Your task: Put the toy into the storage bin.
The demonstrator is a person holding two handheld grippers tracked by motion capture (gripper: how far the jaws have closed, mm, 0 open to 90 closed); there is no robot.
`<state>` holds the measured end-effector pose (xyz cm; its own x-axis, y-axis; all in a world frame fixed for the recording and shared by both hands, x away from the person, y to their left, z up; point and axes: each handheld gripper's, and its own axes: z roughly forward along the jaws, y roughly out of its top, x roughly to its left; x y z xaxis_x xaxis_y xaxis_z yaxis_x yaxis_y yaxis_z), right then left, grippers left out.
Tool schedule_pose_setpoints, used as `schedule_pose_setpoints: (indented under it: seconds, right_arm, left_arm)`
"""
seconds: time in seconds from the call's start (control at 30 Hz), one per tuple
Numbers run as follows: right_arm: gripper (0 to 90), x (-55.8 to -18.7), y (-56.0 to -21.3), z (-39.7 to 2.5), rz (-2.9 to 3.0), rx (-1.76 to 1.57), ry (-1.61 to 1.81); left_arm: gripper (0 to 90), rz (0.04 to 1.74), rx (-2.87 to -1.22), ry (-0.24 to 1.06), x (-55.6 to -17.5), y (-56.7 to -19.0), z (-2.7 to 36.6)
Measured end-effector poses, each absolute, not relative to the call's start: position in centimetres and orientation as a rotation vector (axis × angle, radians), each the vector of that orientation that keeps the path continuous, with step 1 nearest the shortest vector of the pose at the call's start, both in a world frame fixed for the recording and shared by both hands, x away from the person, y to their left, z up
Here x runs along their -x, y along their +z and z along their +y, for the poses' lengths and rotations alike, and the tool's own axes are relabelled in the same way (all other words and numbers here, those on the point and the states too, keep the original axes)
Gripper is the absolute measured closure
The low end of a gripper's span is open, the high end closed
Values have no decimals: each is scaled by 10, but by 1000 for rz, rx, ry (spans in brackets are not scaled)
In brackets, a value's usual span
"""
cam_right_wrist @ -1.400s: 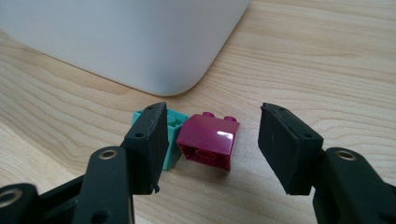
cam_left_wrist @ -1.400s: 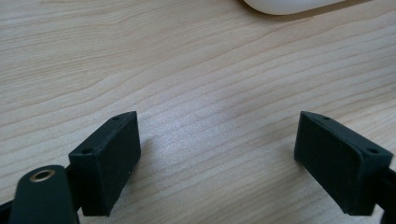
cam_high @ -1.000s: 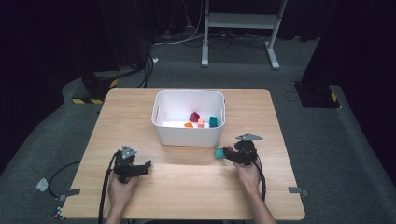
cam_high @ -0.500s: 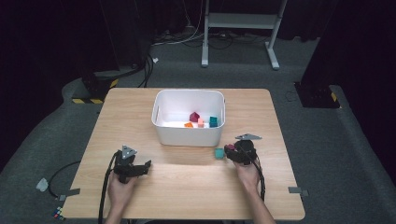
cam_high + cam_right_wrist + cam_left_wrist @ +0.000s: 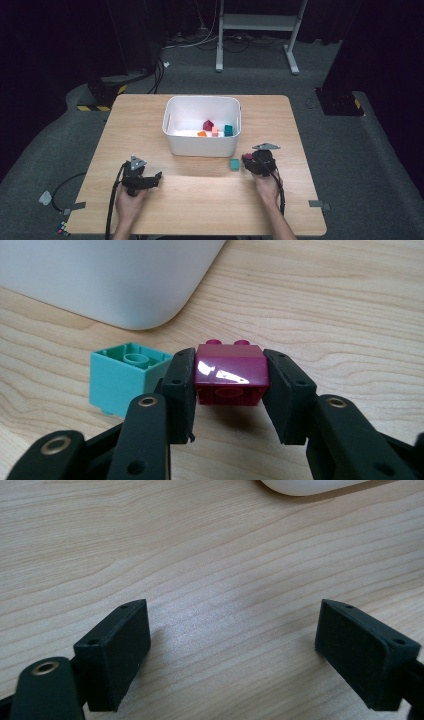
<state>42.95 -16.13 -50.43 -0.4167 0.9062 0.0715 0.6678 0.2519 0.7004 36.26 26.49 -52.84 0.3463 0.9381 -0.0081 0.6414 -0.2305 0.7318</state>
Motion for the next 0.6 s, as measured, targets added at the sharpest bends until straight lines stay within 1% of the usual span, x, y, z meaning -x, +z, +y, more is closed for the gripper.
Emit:
schedule_pose_setpoints:
  seconds: [0.6]
  right_arm:
    - [588,-421,-486,-170,2208,-1389,1050]
  left_arm:
    - [146,1375,-1966,589,-363,-528,265]
